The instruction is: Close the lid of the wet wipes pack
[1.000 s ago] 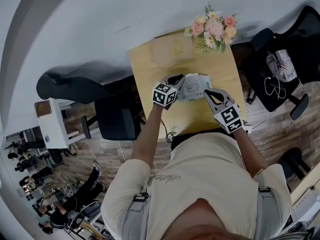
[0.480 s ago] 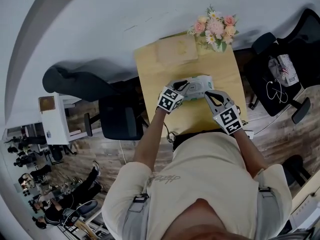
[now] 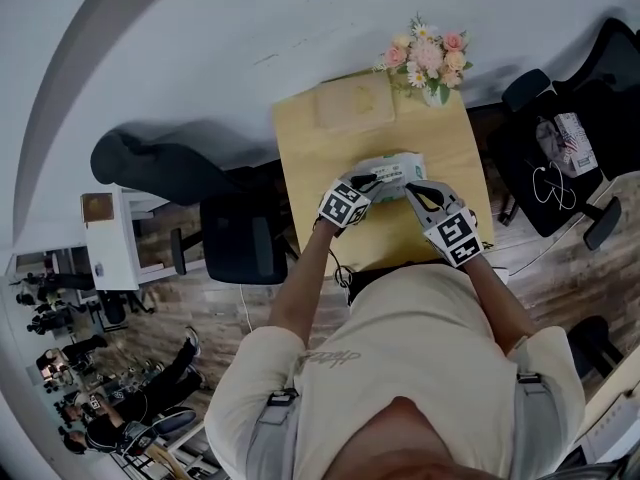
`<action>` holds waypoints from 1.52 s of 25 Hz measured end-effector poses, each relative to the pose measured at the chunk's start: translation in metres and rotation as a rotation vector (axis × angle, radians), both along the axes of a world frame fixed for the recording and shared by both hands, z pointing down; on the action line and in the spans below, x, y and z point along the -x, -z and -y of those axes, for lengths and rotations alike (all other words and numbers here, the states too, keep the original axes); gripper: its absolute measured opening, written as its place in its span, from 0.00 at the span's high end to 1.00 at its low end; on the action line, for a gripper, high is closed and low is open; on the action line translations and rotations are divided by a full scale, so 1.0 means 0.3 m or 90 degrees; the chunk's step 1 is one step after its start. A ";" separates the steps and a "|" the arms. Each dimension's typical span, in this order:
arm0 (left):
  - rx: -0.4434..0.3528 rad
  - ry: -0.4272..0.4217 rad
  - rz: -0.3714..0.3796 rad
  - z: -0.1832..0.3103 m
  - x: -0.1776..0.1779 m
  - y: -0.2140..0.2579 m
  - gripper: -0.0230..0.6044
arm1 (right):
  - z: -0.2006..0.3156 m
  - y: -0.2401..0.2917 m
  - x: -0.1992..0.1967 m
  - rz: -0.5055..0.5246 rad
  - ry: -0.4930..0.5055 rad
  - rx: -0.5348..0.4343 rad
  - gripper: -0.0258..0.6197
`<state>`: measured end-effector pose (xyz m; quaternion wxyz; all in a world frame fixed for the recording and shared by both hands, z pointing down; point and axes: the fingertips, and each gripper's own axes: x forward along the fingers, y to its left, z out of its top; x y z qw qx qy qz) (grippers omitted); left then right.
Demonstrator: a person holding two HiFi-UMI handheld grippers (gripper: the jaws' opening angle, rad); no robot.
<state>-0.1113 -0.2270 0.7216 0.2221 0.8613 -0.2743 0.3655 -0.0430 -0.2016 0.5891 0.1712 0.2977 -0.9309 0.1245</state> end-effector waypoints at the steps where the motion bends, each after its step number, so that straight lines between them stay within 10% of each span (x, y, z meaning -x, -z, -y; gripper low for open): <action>1: 0.010 -0.004 0.010 -0.007 -0.002 -0.016 0.84 | 0.005 0.004 0.002 0.001 0.001 -0.003 0.96; 11: 0.080 0.029 0.070 0.001 0.006 -0.099 0.90 | 0.042 0.029 -0.014 0.012 -0.011 -0.016 0.96; 18: 0.033 -0.008 0.156 0.012 -0.009 -0.093 0.92 | 0.061 0.022 -0.038 0.014 -0.019 -0.013 0.96; 38: 0.095 -0.029 0.147 0.033 -0.088 -0.101 0.92 | 0.087 -0.039 -0.075 0.023 -0.047 0.018 0.96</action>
